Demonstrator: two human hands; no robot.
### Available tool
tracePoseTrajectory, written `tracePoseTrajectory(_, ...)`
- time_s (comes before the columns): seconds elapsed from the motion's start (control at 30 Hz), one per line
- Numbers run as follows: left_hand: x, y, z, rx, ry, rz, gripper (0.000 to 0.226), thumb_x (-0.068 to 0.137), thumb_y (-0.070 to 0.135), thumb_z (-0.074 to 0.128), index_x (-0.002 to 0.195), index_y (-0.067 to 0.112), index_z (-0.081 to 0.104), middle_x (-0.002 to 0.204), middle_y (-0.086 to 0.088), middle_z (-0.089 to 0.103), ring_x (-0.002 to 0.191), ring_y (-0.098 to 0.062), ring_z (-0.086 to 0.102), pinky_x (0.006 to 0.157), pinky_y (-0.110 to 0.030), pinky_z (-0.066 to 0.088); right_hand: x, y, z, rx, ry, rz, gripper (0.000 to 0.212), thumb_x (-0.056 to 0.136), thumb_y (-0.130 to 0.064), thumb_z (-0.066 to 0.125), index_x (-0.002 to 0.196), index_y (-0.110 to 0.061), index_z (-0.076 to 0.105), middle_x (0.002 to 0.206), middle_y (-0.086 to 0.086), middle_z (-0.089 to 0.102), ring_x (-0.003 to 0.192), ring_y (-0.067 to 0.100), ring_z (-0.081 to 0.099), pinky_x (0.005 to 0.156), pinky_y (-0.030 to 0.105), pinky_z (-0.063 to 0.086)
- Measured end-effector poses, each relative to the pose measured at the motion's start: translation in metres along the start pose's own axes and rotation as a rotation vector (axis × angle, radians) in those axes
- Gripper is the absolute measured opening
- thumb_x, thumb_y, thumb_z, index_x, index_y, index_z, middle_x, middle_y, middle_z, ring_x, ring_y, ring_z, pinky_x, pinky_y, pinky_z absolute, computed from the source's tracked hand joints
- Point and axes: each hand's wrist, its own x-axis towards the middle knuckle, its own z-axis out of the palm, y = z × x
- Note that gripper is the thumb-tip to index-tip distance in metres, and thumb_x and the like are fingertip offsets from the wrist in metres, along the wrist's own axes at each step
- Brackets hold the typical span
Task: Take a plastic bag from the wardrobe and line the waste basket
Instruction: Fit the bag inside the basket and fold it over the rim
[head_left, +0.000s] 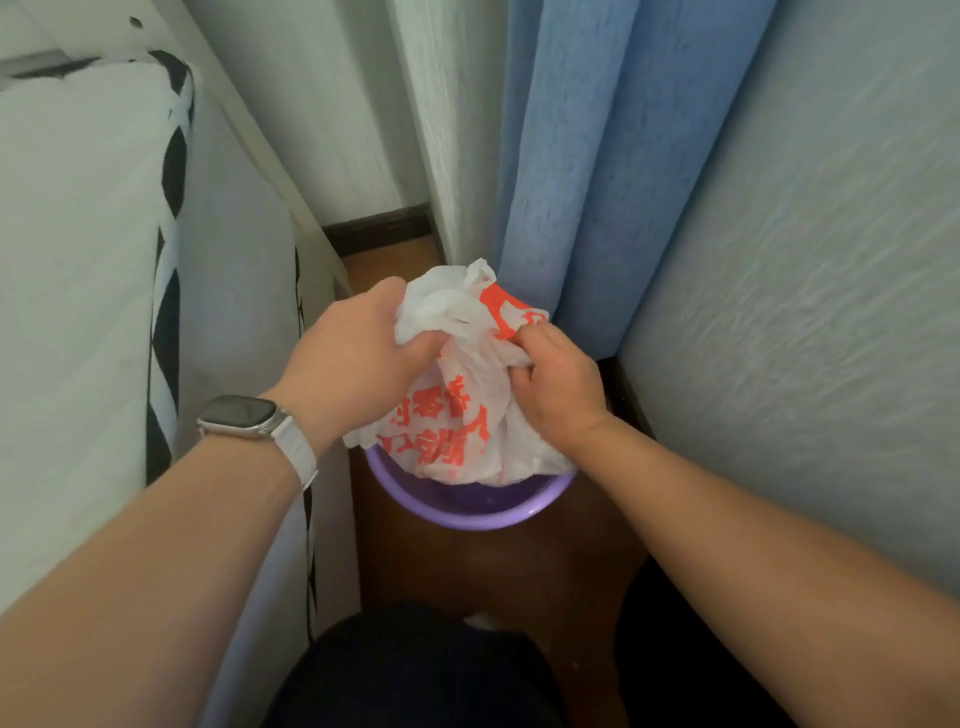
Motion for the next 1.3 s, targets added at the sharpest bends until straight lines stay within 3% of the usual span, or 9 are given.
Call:
tracePoseTrajectory(0.17,0.004,-0.007,0.005,0.009,-0.048,0.007,0.023,0.091,0.047,0.055,0.102,0.028,0.049,0.085,0.009,0.059,0.075,-0.009,0.059,0.065,-0.033,0.054,0.031,-0.01,0.023,0.095,-0.018,0.019,0.031,0.096,-0.029,0.053,0.123,-0.013,0.055,0.121,0.006,0.061,0.107,0.025,0.059,0.088,0.039,0.052)
tracePoseTrajectory(0.33,0.005,-0.021,0.017,0.145,-0.262,-0.008,0.027,0.09,0.055,0.052,0.107,0.034,0.049,0.091,0.011,0.061,0.078,-0.007,0.061,0.066,-0.028,0.055,0.011,0.009,0.034,0.02,-0.399,-0.032,0.047,0.095,-0.03,0.052,0.139,-0.028,0.038,0.138,-0.004,0.049,0.118,0.017,0.052,0.098,0.035,0.046)
tracePoseTrajectory(0.43,0.004,-0.023,0.022,0.152,-0.332,0.016,0.028,0.09,0.06,0.049,0.107,0.038,0.051,0.089,0.015,0.061,0.078,-0.005,0.061,0.063,-0.023,0.051,-0.003,0.019,0.023,0.005,-0.58,-0.062,0.046,0.092,-0.031,0.051,0.137,-0.034,0.041,0.136,-0.008,0.051,0.114,0.015,0.054,0.095,0.035,0.048)
tracePoseTrajectory(0.6,0.002,-0.017,0.024,0.052,-0.348,0.02,0.023,0.091,0.054,0.052,0.107,0.037,0.052,0.091,0.014,0.063,0.08,-0.004,0.061,0.063,-0.022,0.049,-0.019,0.008,-0.022,0.038,-0.482,-0.007,0.04,0.091,-0.03,0.058,0.13,-0.032,0.05,0.133,-0.011,0.052,0.114,0.009,0.051,0.095,0.029,0.045)
tracePoseTrajectory(0.77,0.0,-0.014,0.035,-0.099,-0.402,0.064,0.015,0.086,0.053,0.063,0.093,0.039,0.058,0.087,0.015,0.065,0.082,-0.005,0.062,0.07,-0.026,0.051,-0.029,-0.014,-0.04,0.159,-0.307,-0.016,0.059,0.087,-0.043,0.066,0.139,-0.033,0.041,0.137,-0.01,0.047,0.121,0.006,0.044,0.098,0.028,0.042)
tracePoseTrajectory(0.9,-0.005,-0.01,0.045,-0.131,-0.411,0.109,0.012,0.086,0.047,0.066,0.083,0.038,0.058,0.082,0.014,0.064,0.08,-0.007,0.062,0.066,-0.021,0.043,-0.035,-0.014,-0.026,0.124,-0.331,-0.113,0.033,0.09,-0.038,0.06,0.123,-0.031,0.058,0.121,-0.008,0.057,0.111,0.01,0.049,0.094,0.031,0.044)
tracePoseTrajectory(1.0,-0.006,-0.009,0.056,-0.136,-0.427,0.088,0.01,0.089,0.044,0.062,0.092,0.035,0.059,0.088,0.013,0.066,0.083,-0.008,0.063,0.068,-0.022,0.049,-0.038,-0.006,-0.021,0.069,-0.361,-0.093,0.019,0.094,-0.03,0.056,0.111,-0.027,0.064,0.108,-0.008,0.061,0.097,0.008,0.05,0.086,0.029,0.046)
tracePoseTrajectory(1.13,-0.001,-0.01,0.085,-0.122,-0.404,0.068,0.01,0.09,0.039,0.062,0.096,0.031,0.061,0.091,0.009,0.068,0.087,-0.012,0.064,0.077,-0.031,0.053,-0.04,0.014,-0.017,-0.187,-0.303,-0.142,0.017,0.094,-0.027,0.051,0.101,-0.023,0.067,0.1,-0.002,0.064,0.091,0.019,0.055,0.079,0.037,0.049)
tracePoseTrajectory(1.3,0.003,-0.01,0.099,-0.12,-0.415,0.037,0.015,0.09,0.043,0.062,0.099,0.031,0.062,0.09,0.012,0.068,0.085,-0.009,0.063,0.079,-0.032,0.052,-0.039,0.028,-0.016,-0.192,-0.32,-0.129,0.015,0.09,-0.028,0.055,0.092,-0.021,0.068,0.093,-0.001,0.064,0.087,0.022,0.056,0.073,0.036,0.048)
